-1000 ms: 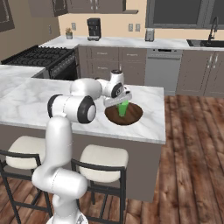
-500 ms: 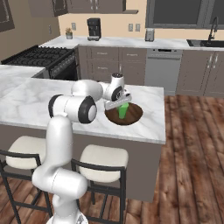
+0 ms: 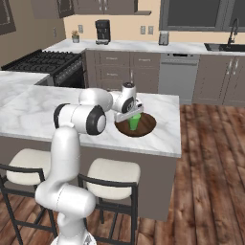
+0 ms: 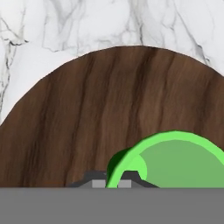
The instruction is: Place the cup inside the bowl on the dining table and move the bowl to any counter.
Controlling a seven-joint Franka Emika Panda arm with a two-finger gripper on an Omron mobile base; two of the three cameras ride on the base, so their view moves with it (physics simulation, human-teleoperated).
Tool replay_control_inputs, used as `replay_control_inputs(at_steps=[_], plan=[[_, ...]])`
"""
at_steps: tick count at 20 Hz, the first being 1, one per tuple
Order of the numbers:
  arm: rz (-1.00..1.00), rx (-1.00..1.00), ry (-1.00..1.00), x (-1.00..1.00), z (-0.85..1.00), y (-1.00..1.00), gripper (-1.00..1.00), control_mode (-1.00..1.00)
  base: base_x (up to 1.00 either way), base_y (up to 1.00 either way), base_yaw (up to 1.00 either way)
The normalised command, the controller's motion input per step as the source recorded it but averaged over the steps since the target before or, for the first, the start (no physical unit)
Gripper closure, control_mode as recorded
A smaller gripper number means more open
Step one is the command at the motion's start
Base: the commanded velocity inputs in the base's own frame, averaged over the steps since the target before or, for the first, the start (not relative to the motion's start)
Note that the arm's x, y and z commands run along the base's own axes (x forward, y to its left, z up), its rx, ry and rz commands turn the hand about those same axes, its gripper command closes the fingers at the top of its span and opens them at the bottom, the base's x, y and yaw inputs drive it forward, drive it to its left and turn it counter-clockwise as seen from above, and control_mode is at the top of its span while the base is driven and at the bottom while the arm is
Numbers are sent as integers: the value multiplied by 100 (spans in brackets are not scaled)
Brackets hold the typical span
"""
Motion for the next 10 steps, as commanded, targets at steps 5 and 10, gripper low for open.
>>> replay_control_inputs(at_steps=[5,10], plan=[[4,0,-1,1,-10,0,100,-100,0,0,0],[4,0,0,0,-10,0,100,-100,0,0,0]])
